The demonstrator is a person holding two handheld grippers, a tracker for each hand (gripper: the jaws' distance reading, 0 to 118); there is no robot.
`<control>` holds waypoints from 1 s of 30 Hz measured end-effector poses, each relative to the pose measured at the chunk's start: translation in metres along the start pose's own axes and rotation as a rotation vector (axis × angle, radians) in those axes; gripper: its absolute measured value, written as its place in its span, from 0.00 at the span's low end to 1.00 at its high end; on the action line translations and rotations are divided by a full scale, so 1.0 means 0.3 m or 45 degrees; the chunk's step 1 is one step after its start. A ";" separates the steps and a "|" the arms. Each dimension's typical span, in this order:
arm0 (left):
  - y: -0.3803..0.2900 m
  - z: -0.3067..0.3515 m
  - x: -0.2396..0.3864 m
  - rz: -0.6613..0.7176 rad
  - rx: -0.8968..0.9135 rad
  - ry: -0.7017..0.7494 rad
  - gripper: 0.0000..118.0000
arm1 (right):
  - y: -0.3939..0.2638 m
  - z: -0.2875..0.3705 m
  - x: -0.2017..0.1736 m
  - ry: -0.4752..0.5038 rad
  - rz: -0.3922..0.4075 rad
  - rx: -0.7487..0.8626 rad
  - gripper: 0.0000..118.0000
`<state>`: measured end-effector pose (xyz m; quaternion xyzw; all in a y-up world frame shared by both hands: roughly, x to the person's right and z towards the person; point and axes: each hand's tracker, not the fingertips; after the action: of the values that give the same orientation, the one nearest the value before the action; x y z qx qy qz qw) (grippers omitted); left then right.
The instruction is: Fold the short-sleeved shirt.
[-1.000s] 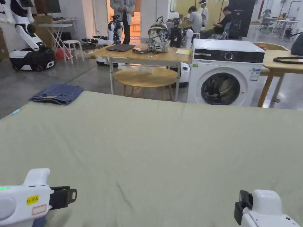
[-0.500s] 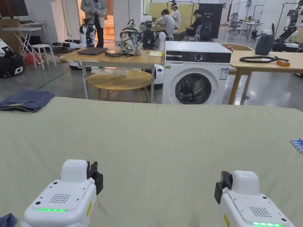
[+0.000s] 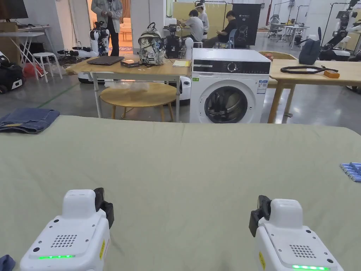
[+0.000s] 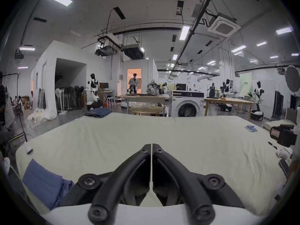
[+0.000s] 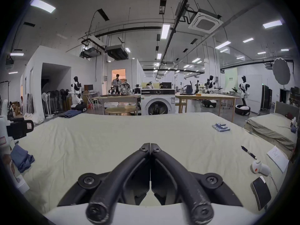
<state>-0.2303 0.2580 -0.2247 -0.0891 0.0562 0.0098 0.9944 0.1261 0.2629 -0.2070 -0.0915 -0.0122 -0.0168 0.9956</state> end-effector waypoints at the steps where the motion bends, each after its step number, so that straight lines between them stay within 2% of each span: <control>1: 0.005 0.001 0.000 -0.006 0.004 -0.010 0.00 | 0.002 0.000 -0.003 -0.002 -0.001 0.000 0.00; 11: 0.017 -0.037 -0.002 -0.041 -0.024 -0.041 0.00 | 0.013 -0.018 -0.035 0.002 0.011 0.010 0.02; 12: 0.017 -0.030 -0.003 -0.040 -0.028 -0.047 0.05 | 0.012 -0.020 -0.035 -0.002 0.013 0.013 0.11; 14: 0.017 -0.035 0.005 -0.048 -0.028 -0.052 0.29 | 0.012 -0.029 -0.034 -0.010 0.014 0.013 0.53; 15: 0.018 -0.038 0.009 -0.053 -0.022 -0.047 0.32 | 0.012 -0.035 -0.032 -0.012 0.010 0.009 0.66; 16: 0.016 -0.041 0.006 -0.055 -0.010 -0.042 0.33 | 0.013 -0.035 -0.031 -0.027 0.009 0.011 0.71; 19: 0.020 -0.047 0.011 -0.049 0.022 -0.028 0.45 | 0.017 -0.043 -0.029 -0.048 0.018 0.024 0.76; 22: 0.031 -0.034 0.027 -0.030 0.051 -0.030 0.47 | 0.024 -0.057 -0.023 -0.053 0.020 0.024 0.78; 25: 0.037 -0.042 0.023 -0.015 0.069 -0.036 0.54 | 0.029 -0.062 -0.018 -0.063 0.010 0.026 0.80; 30: 0.044 -0.047 0.014 0.058 0.073 -0.058 0.57 | 0.036 -0.058 -0.010 -0.052 0.011 0.040 0.80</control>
<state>-0.2281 0.2686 -0.2411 -0.0588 0.0358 0.0328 0.9971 0.1239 0.2703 -0.2262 -0.0763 -0.0325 -0.0106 0.9965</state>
